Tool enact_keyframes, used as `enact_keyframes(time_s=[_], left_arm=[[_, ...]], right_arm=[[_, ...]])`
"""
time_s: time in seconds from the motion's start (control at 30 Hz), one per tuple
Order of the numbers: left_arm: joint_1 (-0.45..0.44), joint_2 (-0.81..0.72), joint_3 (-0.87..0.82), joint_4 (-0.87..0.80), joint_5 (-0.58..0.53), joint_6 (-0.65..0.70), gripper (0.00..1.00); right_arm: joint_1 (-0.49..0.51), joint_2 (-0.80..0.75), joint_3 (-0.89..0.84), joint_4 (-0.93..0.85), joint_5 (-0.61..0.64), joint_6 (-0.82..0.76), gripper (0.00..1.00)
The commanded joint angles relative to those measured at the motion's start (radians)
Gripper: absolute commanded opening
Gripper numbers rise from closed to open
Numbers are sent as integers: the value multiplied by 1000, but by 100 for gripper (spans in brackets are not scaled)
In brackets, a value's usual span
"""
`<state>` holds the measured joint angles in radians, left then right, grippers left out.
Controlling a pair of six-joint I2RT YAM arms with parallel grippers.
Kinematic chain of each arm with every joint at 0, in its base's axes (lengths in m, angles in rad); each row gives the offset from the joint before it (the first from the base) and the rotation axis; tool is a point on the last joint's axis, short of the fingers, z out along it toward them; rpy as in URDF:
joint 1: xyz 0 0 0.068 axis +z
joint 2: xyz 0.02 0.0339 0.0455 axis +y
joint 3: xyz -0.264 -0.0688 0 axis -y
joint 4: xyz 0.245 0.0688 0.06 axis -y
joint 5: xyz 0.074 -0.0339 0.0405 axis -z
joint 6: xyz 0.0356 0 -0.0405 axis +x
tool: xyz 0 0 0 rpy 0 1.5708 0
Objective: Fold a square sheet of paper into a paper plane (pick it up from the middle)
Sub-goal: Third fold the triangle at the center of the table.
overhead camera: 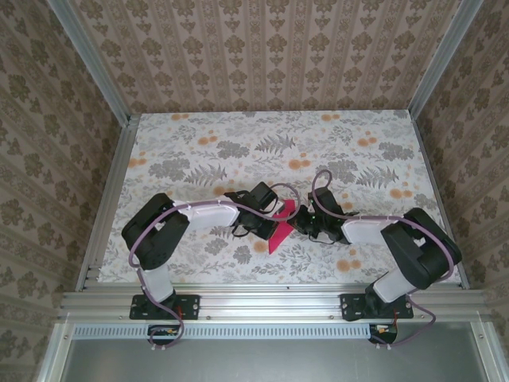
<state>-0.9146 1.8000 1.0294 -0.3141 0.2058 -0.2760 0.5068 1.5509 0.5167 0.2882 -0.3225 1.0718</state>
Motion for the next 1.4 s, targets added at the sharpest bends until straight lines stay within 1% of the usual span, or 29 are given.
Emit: enact_keyframes(time_s=[0.0, 0.1, 0.33, 0.43, 0.57, 0.7, 0.87, 0.97, 1.07, 1.17, 1.2, 1.23, 1.3, 1.37], left_arm=[[3, 30, -8, -59, -14, -2, 0], [4, 27, -10, -60, -15, -1, 0], [3, 19, -15, -63, -17, -1, 0], [4, 20, -15, -65, -16, -1, 0], [5, 19, -13, -63, -16, -1, 0], [5, 17, -11, -67, -20, -2, 0], [5, 1, -6, -72, -19, -7, 2], [8, -35, 0, -78, -24, -23, 10], [15, -79, 34, -114, -25, -39, 22], [30, -143, 56, -134, -31, -65, 32], [39, -165, 60, -138, -31, -76, 37], [49, -190, 61, -139, -26, -87, 39], [69, -227, 55, -134, -11, -107, 40], [79, -251, 54, -128, 24, -124, 33]], right_arm=[[-15, 38, -29, 7, -9, -14, 11], [-26, 23, -24, 7, -21, -10, 11], [-53, -58, 37, -79, -30, -55, 11], [-72, -30, 37, -67, -53, -66, 12], [-76, 43, 16, -1, -84, -48, 11], [-76, 100, -13, 21, -56, -43, 11], [-77, 87, -16, 10, -53, -45, 11], [-77, 40, 5, -39, -52, -71, 11], [-76, -12, 36, -107, -61, -106, 12], [-77, -70, 71, -187, -63, -150, 15], [-77, -90, 80, -213, -61, -162, 16], [-77, -111, 87, -239, -57, -172, 17], [-79, -148, 96, -285, -42, -189, 20], [-79, -186, 93, -315, -20, -195, 24]])
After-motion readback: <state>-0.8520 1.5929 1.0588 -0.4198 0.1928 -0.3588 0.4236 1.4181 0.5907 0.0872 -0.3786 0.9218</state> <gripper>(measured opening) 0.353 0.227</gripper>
